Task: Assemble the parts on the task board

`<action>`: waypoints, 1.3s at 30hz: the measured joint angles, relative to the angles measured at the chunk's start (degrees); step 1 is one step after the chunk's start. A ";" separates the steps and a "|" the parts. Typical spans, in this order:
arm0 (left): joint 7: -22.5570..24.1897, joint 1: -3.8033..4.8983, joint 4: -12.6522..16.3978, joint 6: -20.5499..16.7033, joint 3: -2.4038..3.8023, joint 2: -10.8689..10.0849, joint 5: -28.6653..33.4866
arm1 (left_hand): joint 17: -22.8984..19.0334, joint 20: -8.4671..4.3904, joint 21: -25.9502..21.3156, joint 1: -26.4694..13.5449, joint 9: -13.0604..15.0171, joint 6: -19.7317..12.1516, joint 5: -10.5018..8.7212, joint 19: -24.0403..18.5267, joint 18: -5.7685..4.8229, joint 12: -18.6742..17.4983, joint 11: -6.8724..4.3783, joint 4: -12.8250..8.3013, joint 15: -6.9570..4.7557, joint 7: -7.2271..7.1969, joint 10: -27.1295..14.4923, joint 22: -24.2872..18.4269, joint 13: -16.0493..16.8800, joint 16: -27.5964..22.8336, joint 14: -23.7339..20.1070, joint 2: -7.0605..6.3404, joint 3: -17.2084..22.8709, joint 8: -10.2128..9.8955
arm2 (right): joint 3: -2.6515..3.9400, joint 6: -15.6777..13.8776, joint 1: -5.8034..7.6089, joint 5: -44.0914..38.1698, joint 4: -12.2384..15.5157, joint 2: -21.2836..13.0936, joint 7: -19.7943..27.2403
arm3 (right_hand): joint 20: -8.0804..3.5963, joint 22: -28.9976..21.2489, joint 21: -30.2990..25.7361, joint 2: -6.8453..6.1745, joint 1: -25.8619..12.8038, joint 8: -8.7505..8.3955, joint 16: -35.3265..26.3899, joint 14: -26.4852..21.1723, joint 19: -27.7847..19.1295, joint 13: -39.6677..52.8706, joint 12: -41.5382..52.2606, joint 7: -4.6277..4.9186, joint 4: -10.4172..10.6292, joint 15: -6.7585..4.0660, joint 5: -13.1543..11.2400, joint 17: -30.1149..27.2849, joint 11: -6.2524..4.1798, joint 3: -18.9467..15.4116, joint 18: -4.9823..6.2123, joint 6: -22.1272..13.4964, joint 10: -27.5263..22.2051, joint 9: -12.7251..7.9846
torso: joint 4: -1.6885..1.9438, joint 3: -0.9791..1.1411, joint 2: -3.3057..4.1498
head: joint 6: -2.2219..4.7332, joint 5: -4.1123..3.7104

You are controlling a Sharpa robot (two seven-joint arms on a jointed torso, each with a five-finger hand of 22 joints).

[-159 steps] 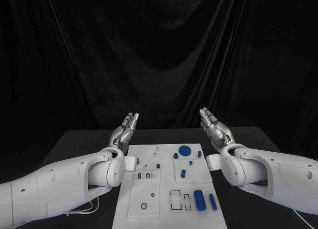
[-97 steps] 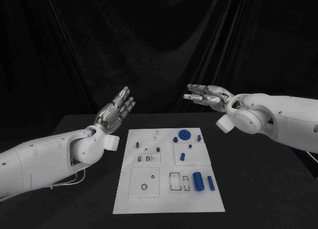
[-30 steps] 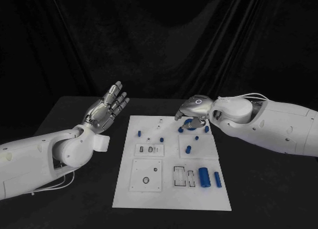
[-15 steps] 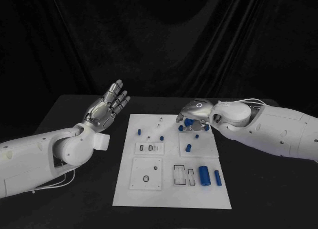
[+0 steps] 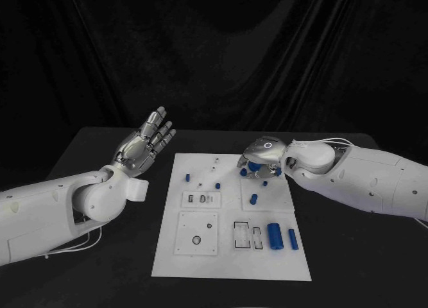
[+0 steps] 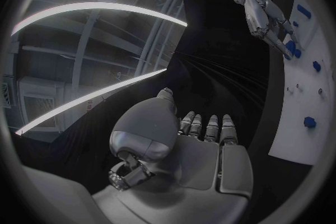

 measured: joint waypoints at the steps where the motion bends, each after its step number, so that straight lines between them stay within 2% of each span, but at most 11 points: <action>1: 0.00 0.00 -0.06 0.03 0.00 0.02 0.00 | 0.00 0.00 0.00 0.19 0.00 0.19 0.00 0.00 0.01 0.00 0.01 0.00 0.00 0.18 0.01 0.00 0.00 0.00 0.00 0.19 0.00 0.18 | 0.00 -0.13 -0.03 0.00 -0.12 0.08 0.07 | 0.00 0.10 0.13 0.00 0.00 0.00 0.00 0.00 0.00 0.00 0.00 0.04 -0.02 0.00 0.00 0.04 -0.08 0.12 0.00 0.04 0.08 -0.01 | 0.00 -0.01 0.00 | -0.02 -0.04; 10: -0.04 0.00 -0.31 0.23 0.00 0.21 -0.01 | 0.00 0.00 0.00 0.18 0.06 0.25 0.07 0.00 0.01 0.00 0.01 -0.01 0.00 0.25 0.01 0.00 0.01 0.00 0.00 0.18 0.01 0.21 | 0.00 -1.34 -0.35 -0.01 -1.47 0.94 0.59 | 0.20 0.49 0.15 0.08 0.67 0.00 0.00 0.00 -0.20 -0.31 -0.33 -0.17 -0.01 0.00 0.88 0.05 -0.19 1.90 0.00 0.65 1.21 -0.17 | 0.02 0.01 0.00 | -0.21 -0.11; 13: -0.05 0.00 -0.33 0.33 0.00 0.26 -0.01 | 0.01 0.00 0.00 0.45 0.06 0.48 0.64 0.00 0.01 0.00 0.41 0.00 0.00 0.48 0.00 0.00 0.01 0.00 0.00 -0.08 0.32 0.21 | 0.00 -1.63 -0.46 -0.01 -1.85 1.13 0.70 | 0.20 0.73 0.15 0.08 0.67 0.00 0.21 0.00 -0.20 -0.41 -0.61 -0.48 0.06 0.00 0.21 0.10 0.01 2.31 0.00 0.96 1.42 -0.17 | 0.02 0.01 0.00 | -0.24 -0.12; 18: -0.07 0.00 -0.38 0.45 0.00 0.29 -0.01 | 0.01 0.00 0.00 0.70 0.06 0.48 0.90 0.00 0.00 0.00 0.41 -0.16 0.00 0.48 0.00 0.00 0.02 0.00 0.00 0.10 0.48 0.21 | 0.01 -2.19 -0.69 -0.02 -2.41 1.41 0.90 | 0.08 1.49 0.47 -0.16 0.91 0.29 0.44 0.00 -0.33 -0.67 -0.88 -0.50 0.37 0.00 -1.40 0.37 -0.42 3.73 0.01 2.42 2.66 -0.22 | 0.02 0.00 0.02 | -0.29 -0.01; 22: -0.09 0.00 -0.43 0.54 0.00 0.30 -0.01 | 0.02 0.21 0.00 0.70 0.06 0.48 0.90 0.21 0.00 0.00 0.41 -0.16 0.00 0.48 0.00 0.00 0.02 0.00 0.00 0.11 0.48 0.42 | 0.01 -2.59 -0.82 -0.02 -2.79 1.64 1.13 | 0.00 1.74 0.47 -0.16 0.91 0.29 0.44 0.00 -0.41 -0.86 -0.88 -0.58 0.56 0.00 -2.02 0.37 -0.36 4.58 0.00 2.90 3.28 -0.13 | 0.02 0.00 0.05 | -0.31 0.00; 23: -0.09 0.00 -0.43 0.55 0.00 0.31 -0.01 | 0.02 0.21 0.00 0.70 0.06 0.48 0.99 0.21 0.03 0.00 0.41 -0.16 0.00 0.48 0.00 0.00 0.02 0.00 0.00 0.10 0.48 0.42 | 0.01 -2.68 -0.85 -0.02 -2.87 1.68 1.20 | 0.00 1.81 0.47 -0.21 1.19 0.29 0.44 0.00 -0.41 -0.92 -0.88 -0.75 0.61 0.00 -2.02 0.40 -0.42 4.95 0.01 3.08 3.53 -0.10 | 0.02 0.00 0.05 | -0.32 0.00; 24: -0.10 0.00 -0.44 0.57 0.00 0.32 -0.01 | 0.02 0.21 0.00 0.70 0.06 0.48 1.22 0.21 0.53 0.00 0.41 -0.16 0.00 0.48 0.00 0.00 0.02 0.00 0.00 0.10 0.48 0.42 | 0.01 -2.78 -0.88 -0.02 -3.00 1.74 1.29 | 0.00 1.95 0.66 -0.16 1.38 0.35 0.44 0.00 -0.40 -0.99 -0.92 -0.83 0.62 0.00 -2.07 0.42 -0.59 5.27 -0.03 3.41 3.80 -0.06 | 0.02 0.00 0.05 | -0.35 0.00; 25: -0.10 0.00 -0.44 0.59 0.00 0.33 -0.01 | 0.02 0.21 0.00 0.71 0.06 0.48 1.23 0.21 0.92 0.00 0.41 -0.16 0.00 0.48 0.00 0.00 0.02 0.00 0.00 0.10 0.48 0.42 | 0.01 -2.85 -0.89 -0.02 -3.09 1.78 1.36 | 0.00 2.08 0.70 -0.22 1.44 0.52 0.44 0.00 -0.41 -1.08 -1.09 -0.78 0.71 0.00 -2.29 0.42 -0.50 5.63 -0.51 3.71 4.18 -0.04 | 0.02 0.00 0.05 | -0.39 -0.01; 39: -0.16 0.00 -0.54 0.83 0.00 0.45 -0.01 | 0.04 0.41 0.00 1.17 0.05 0.48 1.58 0.00 0.93 0.00 0.41 -0.16 0.00 0.48 0.00 0.00 0.03 0.00 0.00 0.10 0.80 0.42 | 0.01 -3.35 -1.12 -0.03 -3.93 2.08 2.51 | 0.00 4.41 1.79 -0.60 2.29 1.25 0.78 0.00 -0.41 -1.98 -1.68 -1.07 1.47 0.00 -3.37 0.78 -0.94 9.33 -0.52 6.96 8.74 0.49 | 0.01 -0.01 0.05 | -0.82 0.08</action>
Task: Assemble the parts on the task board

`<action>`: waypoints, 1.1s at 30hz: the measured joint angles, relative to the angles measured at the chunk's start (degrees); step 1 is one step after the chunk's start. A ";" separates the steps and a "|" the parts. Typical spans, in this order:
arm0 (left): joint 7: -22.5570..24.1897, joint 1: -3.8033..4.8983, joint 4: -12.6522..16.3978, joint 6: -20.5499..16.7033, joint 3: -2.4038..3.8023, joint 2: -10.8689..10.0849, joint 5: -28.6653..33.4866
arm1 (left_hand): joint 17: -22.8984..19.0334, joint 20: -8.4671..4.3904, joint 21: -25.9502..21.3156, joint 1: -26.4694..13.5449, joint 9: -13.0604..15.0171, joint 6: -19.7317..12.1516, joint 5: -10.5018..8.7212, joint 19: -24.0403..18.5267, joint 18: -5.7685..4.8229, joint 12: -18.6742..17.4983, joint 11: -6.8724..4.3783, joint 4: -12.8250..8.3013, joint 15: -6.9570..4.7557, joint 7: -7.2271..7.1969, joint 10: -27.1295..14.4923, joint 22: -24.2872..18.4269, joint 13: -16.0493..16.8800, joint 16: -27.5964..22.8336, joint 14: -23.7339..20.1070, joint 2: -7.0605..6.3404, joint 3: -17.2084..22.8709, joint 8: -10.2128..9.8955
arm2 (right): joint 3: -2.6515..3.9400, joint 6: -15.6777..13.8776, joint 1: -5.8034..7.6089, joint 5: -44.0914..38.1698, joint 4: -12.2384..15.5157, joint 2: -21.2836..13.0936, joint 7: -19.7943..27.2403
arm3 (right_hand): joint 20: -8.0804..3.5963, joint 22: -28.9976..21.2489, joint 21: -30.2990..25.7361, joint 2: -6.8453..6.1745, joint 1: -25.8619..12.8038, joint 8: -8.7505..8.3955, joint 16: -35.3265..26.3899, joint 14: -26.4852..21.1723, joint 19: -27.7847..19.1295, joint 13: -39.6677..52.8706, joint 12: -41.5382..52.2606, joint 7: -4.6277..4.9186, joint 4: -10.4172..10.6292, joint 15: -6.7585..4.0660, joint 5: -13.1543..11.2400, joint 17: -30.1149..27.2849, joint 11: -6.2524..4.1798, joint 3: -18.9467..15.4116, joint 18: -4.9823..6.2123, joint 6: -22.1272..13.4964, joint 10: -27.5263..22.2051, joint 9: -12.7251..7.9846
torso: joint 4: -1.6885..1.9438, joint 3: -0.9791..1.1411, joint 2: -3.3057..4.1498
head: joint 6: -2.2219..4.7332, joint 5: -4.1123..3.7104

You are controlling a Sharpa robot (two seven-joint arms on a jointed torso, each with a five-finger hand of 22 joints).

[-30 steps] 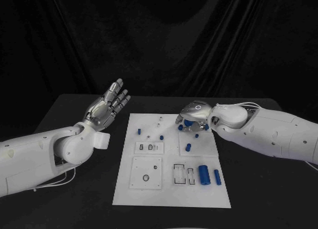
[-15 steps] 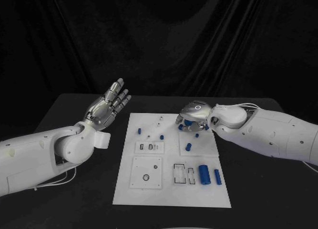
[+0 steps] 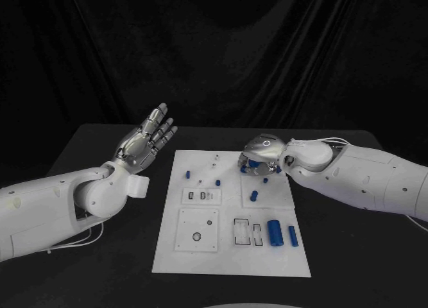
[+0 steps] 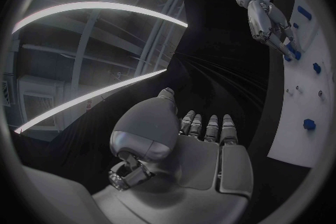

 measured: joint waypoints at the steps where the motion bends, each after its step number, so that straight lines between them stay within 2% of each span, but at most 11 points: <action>1: 0.00 0.00 0.01 0.01 0.00 0.00 0.00 | 0.00 0.00 0.00 0.00 0.00 0.00 0.22 0.00 -0.01 0.00 0.00 0.00 0.00 0.00 0.00 0.00 0.00 0.00 0.00 0.00 0.00 0.00 | 0.00 -0.02 -0.03 0.00 -0.08 0.05 0.13 | 0.00 0.25 0.23 0.07 0.53 0.33 0.00 0.00 0.00 -0.07 0.00 0.00 -0.01 0.00 -0.28 0.12 -0.07 0.45 0.01 0.63 0.72 0.12 | 0.00 0.00 0.00 | -0.02 0.01; 16: -0.10 0.00 0.23 0.20 0.00 -0.41 -0.01 | -0.01 0.02 0.00 0.48 0.05 0.21 0.93 0.02 -0.01 0.00 0.00 -0.24 0.00 0.21 0.00 0.00 0.01 0.00 0.00 0.05 0.23 0.00 | 0.12 -0.09 -0.34 0.00 -1.02 0.62 1.48 | -0.15 1.19 0.24 -0.21 1.72 0.59 -0.63 -0.21 -0.14 -0.86 -0.73 0.48 0.01 -0.21 -1.14 -1.23 0.13 2.13 0.03 2.47 3.72 0.32 | 0.01 -0.03 0.05 | -0.51 0.14; 18: -0.11 0.00 0.23 0.23 0.00 -0.42 -0.01 | -0.02 0.33 0.00 0.67 0.05 0.21 1.03 0.09 -0.01 0.00 0.00 -0.24 0.00 0.21 0.00 0.00 0.01 0.00 0.00 -0.07 0.23 0.00 | 0.12 -0.16 -0.37 0.01 -1.10 0.66 1.62 | -0.15 1.54 0.62 -0.39 2.19 0.58 -0.63 -0.21 -0.15 -0.92 -1.05 0.49 -0.17 -0.21 -1.14 -1.32 0.13 2.32 -0.88 2.47 4.15 0.31 | 0.01 -0.03 0.05 | -0.52 0.14; 24: -0.17 0.00 0.36 0.33 0.00 -0.63 -0.01 | -0.04 0.41 0.00 0.76 0.05 0.21 1.66 0.01 -0.01 0.00 0.39 -0.39 0.00 0.21 -0.01 0.00 0.01 0.00 0.00 -0.16 0.39 0.00 | 0.12 -0.64 -0.43 0.01 -1.16 0.60 1.93 | -0.14 2.22 0.86 -0.53 2.62 0.58 -0.63 -0.21 -0.14 -1.14 -1.21 0.50 0.02 -0.21 -1.14 -1.30 0.07 2.60 -0.87 3.51 4.93 0.43 | 0.00 -0.03 0.05 | -0.68 0.21; 33: -0.27 0.00 0.58 0.36 0.00 -1.03 -0.02 | -0.03 0.83 0.00 1.53 0.10 0.42 2.58 0.01 -0.02 0.00 0.40 -0.56 0.00 0.41 -0.01 0.00 0.00 0.00 0.00 -0.41 0.87 0.21 | -0.04 -1.39 -0.07 -0.01 0.98 -0.53 2.08 | -0.14 3.04 1.51 -0.54 2.61 0.92 -0.63 -0.21 -0.14 -1.19 -1.33 0.59 0.02 -0.21 -0.68 -1.06 0.13 2.60 -0.87 4.21 5.98 0.60 | -0.05 -0.03 0.09 | -0.74 0.74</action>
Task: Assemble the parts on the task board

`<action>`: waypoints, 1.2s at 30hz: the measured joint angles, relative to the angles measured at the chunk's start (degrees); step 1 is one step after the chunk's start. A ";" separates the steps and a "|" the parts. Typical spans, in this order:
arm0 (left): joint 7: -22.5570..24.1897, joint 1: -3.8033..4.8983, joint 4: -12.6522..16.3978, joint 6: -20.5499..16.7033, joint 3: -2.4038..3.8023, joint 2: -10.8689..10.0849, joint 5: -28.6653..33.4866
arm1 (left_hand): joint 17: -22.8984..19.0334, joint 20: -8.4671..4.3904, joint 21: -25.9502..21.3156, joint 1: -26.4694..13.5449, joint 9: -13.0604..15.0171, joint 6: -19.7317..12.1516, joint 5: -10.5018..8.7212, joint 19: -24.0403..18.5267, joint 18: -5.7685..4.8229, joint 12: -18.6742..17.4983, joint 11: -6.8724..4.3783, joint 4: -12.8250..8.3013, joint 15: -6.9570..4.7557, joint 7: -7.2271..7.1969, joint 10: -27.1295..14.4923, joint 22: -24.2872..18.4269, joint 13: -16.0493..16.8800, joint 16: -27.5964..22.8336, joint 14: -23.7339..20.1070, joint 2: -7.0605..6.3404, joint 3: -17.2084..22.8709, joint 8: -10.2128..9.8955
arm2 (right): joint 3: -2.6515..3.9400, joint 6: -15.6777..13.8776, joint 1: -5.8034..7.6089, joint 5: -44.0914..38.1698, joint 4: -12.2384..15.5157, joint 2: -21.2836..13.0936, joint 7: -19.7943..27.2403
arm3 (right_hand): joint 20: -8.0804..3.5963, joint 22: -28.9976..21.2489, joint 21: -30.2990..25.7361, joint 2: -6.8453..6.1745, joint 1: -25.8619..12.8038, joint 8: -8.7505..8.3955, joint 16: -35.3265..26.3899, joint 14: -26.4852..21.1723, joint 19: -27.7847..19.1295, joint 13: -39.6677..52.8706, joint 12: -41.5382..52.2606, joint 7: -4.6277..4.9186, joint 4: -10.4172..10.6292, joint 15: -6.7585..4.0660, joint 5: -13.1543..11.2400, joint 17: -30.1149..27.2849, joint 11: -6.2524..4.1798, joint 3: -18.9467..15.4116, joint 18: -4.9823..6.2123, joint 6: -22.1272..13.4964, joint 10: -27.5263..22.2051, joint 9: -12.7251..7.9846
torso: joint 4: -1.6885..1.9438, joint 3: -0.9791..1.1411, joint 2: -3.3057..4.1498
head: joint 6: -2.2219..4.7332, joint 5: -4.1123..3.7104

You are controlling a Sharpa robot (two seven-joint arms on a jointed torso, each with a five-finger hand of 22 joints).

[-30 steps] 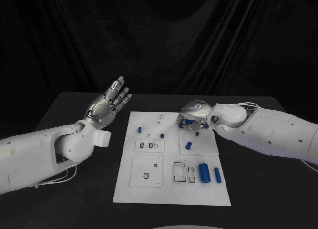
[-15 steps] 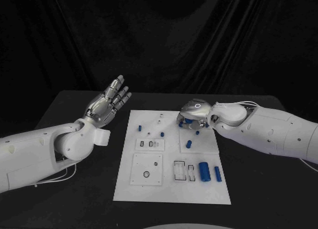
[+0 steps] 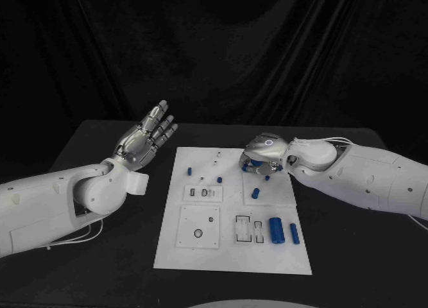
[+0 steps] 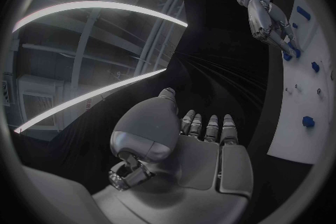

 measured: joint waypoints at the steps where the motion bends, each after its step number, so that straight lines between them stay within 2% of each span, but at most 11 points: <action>1: -0.01 0.00 0.02 0.00 0.00 -0.04 0.00 | 0.00 0.00 0.00 0.00 0.00 0.00 0.00 0.00 0.00 0.00 0.00 0.00 0.00 0.00 0.00 0.00 -0.01 0.00 0.00 0.00 0.00 0.00 | -0.01 -0.02 0.25 0.00 0.40 -0.13 0.00 | 0.00 0.08 0.00 0.00 0.00 0.00 0.00 0.00 0.00 0.00 0.00 0.00 0.00 0.00 0.00 0.00 0.00 0.00 0.00 0.00 0.00 0.00 | -0.02 0.00 0.01 | 0.00 0.07; 10: -0.04 0.00 0.07 -0.12 0.00 -0.19 0.00 | 0.01 0.00 0.00 0.53 0.00 0.00 0.95 0.00 0.00 0.00 0.00 -0.31 0.00 0.00 0.00 0.00 -0.04 0.00 0.00 -0.08 0.31 0.00 | 0.06 -0.11 3.64 -0.02 3.47 -0.90 -0.13 | 0.00 0.12 0.00 -0.01 0.00 0.00 0.00 0.00 0.01 0.01 -0.28 0.00 0.33 0.00 0.00 -0.01 0.00 -0.01 0.01 0.00 0.01 -0.02 | -0.05 -0.04 -0.04 | 0.12 0.42; 15: -0.09 0.00 0.34 -0.19 0.00 -0.15 0.00 | 0.02 0.00 0.00 0.73 0.00 0.15 1.33 0.00 -0.01 0.00 0.00 -0.43 0.00 -0.15 0.00 0.00 -0.04 0.00 0.00 0.12 0.43 0.00 | 0.07 -0.11 4.60 -0.02 3.43 -0.19 -0.20 | 0.01 0.14 0.00 -0.01 -0.01 -0.01 0.00 0.00 0.01 0.01 -0.45 0.00 0.33 0.00 0.00 -0.01 0.00 -0.01 0.01 -0.01 0.01 -0.04 | 0.01 -0.04 -0.05 | -0.05 0.50; 19: -0.14 0.00 0.98 -0.30 0.00 -0.27 0.00 | 0.02 0.00 0.00 0.73 -0.01 0.20 1.54 0.00 -0.01 0.00 0.00 -0.48 0.00 -0.21 0.00 0.00 -0.04 0.00 0.00 0.12 0.47 0.15 | 0.06 -0.10 4.79 -0.02 2.60 1.08 -0.21 | 0.01 0.17 0.00 -0.01 -0.01 -0.01 0.00 0.00 0.01 0.01 -0.54 0.00 0.33 0.00 0.00 -0.01 0.00 -0.01 0.01 -0.01 0.01 -0.05 | 0.05 -0.04 -0.04 | -0.08 0.85; 22: -0.18 0.00 1.70 -0.45 0.00 -0.84 0.00 | 0.03 -0.01 0.00 0.90 -0.01 0.21 1.55 0.00 -0.01 0.00 0.00 -0.48 0.00 -0.21 0.00 0.00 -0.03 0.00 0.00 -0.06 0.47 0.21 | 0.05 -0.09 4.87 -0.02 1.67 2.17 -0.22 | 0.01 0.17 0.00 -0.02 -0.02 -0.01 0.00 0.00 0.01 0.01 -0.54 0.00 0.33 0.00 -0.01 -0.01 0.01 -0.01 0.01 -0.01 0.01 -0.06 | 0.07 -0.07 -0.03 | -0.36 1.12; 28: -0.26 0.00 2.79 -0.97 0.00 -2.07 0.00 | 0.04 -0.01 0.00 0.96 -0.01 0.20 1.77 0.00 -0.01 0.00 0.00 -0.48 0.00 -0.21 0.00 0.00 -0.03 0.00 0.00 -0.11 0.47 0.22 | 0.05 -0.09 4.92 -0.02 -1.21 4.99 -0.23 | 0.01 0.22 0.00 -0.24 -0.25 -0.01 0.00 0.00 0.01 -0.03 -0.74 -0.01 0.49 0.00 0.29 -0.02 0.01 0.15 0.02 -0.01 0.01 -0.08 | 0.19 -0.08 0.07 | -0.70 1.14; 36: -0.45 0.00 3.43 -1.46 0.00 -2.27 0.00 | 0.04 -0.01 0.00 0.96 -0.01 0.20 1.77 0.00 -0.01 0.00 0.00 -0.47 0.00 -0.21 0.00 0.00 -0.02 0.00 0.00 -0.11 0.47 0.22 | 0.05 -0.13 4.92 -0.02 -4.97 7.99 -0.19 | 0.02 0.34 0.00 -0.48 -0.02 -0.01 0.00 0.00 0.02 -0.07 -0.98 -0.01 0.49 0.00 0.29 0.00 0.01 0.15 0.02 -0.01 0.00 -0.09 | 0.36 -0.08 0.34 | -0.55 1.01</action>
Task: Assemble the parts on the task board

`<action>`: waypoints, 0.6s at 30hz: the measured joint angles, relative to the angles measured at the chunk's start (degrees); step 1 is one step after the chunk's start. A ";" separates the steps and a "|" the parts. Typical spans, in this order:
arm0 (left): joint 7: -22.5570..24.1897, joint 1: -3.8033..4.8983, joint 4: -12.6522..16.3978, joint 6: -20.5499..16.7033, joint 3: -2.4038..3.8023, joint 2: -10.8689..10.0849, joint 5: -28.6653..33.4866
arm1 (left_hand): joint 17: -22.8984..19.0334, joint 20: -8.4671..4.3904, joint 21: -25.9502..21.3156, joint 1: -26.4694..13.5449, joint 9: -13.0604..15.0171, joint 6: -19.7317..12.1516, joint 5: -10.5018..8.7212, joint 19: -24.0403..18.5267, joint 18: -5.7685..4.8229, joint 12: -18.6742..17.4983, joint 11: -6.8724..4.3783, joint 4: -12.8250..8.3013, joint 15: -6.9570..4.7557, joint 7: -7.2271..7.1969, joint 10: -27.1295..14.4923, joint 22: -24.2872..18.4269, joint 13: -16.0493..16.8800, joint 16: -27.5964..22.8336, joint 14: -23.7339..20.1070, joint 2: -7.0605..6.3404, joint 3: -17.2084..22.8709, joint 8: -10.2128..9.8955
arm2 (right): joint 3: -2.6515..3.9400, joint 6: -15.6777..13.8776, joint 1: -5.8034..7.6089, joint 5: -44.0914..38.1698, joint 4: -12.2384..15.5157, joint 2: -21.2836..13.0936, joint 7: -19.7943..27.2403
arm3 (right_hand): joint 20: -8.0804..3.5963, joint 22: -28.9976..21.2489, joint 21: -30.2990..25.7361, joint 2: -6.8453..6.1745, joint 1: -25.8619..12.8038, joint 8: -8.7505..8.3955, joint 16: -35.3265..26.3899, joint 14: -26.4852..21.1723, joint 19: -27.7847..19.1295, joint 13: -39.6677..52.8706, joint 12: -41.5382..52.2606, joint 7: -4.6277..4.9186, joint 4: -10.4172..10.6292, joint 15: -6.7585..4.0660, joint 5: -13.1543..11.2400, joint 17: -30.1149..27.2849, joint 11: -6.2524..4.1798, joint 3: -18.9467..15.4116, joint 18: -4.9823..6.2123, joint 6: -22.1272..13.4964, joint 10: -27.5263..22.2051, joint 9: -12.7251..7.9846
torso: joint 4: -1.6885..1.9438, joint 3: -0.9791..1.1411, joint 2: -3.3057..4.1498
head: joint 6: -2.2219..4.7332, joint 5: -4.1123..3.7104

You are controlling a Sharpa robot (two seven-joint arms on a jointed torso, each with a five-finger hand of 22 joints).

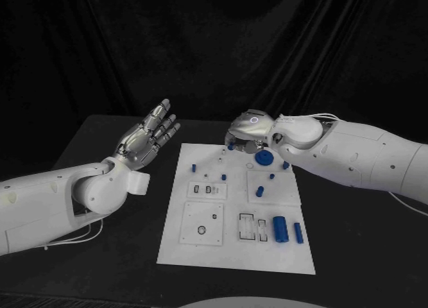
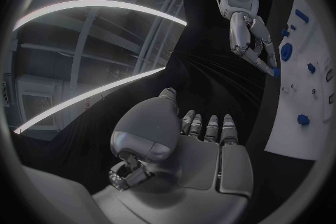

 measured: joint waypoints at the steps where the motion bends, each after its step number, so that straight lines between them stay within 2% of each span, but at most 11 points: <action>1: -0.03 0.00 0.04 -0.03 0.00 0.02 0.00 | 0.00 0.00 0.00 0.00 0.02 0.00 0.19 0.00 0.00 0.00 0.00 0.00 0.00 0.00 0.00 0.00 0.00 0.00 0.00 0.00 0.00 0.00 | 0.00 -0.01 0.00 0.00 -0.37 0.26 0.00 | 0.00 0.00 0.00 0.00 0.00 0.00 0.00 0.00 0.00 0.00 0.00 0.00 0.00 0.00 0.00 0.00 0.00 0.00 0.00 0.00 0.00 0.00 | 0.04 0.00 0.03 | 0.05 -0.06; 11: -0.29 0.03 0.36 -0.25 0.01 0.19 0.00 | -0.04 0.00 0.00 0.00 0.07 0.00 0.50 0.00 0.00 0.00 0.00 -0.16 0.00 0.00 0.00 0.00 0.01 0.00 0.00 0.00 0.16 0.21 | 0.01 -0.23 -0.04 0.00 -4.35 3.12 0.00 | 0.16 0.44 0.25 0.01 0.01 -0.28 0.00 0.00 0.16 0.01 -0.33 0.00 0.16 0.00 0.02 -0.14 -0.03 0.17 0.01 0.00 0.01 -0.07 | 0.67 -0.04 0.47 | 0.39 -1.13; 18: -0.37 0.04 0.50 -0.27 0.01 0.18 0.00 | -0.05 0.00 0.00 0.00 0.06 0.00 0.50 0.00 0.00 0.00 0.00 -0.16 0.00 0.00 0.00 0.00 0.01 0.00 0.00 0.00 0.16 0.21 | 0.01 -0.27 -0.34 0.00 -5.59 4.10 0.00 | 0.18 0.83 0.50 0.01 0.00 -0.51 0.00 0.00 0.18 -0.01 -0.56 0.01 0.16 0.00 0.02 -0.05 -0.02 0.17 0.00 0.01 0.01 -0.12 | 0.99 -0.13 0.83 | 0.37 -1.38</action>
